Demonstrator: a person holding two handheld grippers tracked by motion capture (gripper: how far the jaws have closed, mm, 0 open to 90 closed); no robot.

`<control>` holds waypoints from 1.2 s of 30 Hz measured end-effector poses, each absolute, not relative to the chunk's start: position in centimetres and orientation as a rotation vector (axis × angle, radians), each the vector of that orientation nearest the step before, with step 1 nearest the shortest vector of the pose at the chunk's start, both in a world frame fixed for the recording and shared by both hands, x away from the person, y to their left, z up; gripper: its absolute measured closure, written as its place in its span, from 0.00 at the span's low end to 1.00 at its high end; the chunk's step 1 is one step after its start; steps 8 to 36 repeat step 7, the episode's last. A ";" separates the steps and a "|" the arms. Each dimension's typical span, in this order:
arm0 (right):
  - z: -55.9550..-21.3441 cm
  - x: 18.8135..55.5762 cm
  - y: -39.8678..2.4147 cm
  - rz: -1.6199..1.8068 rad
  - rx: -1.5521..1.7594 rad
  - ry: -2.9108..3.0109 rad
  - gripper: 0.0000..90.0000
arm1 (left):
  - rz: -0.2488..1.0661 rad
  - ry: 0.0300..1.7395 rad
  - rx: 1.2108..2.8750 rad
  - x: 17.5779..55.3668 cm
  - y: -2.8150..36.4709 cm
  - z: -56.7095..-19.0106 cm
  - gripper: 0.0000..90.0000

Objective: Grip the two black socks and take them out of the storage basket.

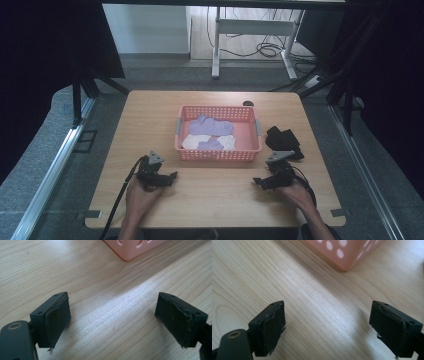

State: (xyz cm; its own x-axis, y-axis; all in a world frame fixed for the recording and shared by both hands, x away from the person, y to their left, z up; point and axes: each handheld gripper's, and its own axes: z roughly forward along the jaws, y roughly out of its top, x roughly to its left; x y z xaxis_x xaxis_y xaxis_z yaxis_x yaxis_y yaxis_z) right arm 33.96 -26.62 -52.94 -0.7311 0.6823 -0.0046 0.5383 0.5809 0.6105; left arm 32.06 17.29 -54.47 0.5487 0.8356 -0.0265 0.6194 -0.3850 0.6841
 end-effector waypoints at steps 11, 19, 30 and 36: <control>-53.6 33.7 -26.8 0.938 0.998 2.541 0.08 | 0.429 1.166 2.135 32.1 17.3 -54.5 0.14; -53.6 33.7 -26.8 0.938 0.998 2.541 0.08 | 0.429 1.166 2.135 32.1 17.3 -54.5 0.14; -53.6 33.7 -26.8 0.938 0.998 2.541 0.08 | 0.429 1.166 2.135 32.1 17.3 -54.5 0.14; -53.6 33.7 -26.8 0.938 0.998 2.541 0.08 | 0.429 1.166 2.135 32.1 17.3 -54.5 0.14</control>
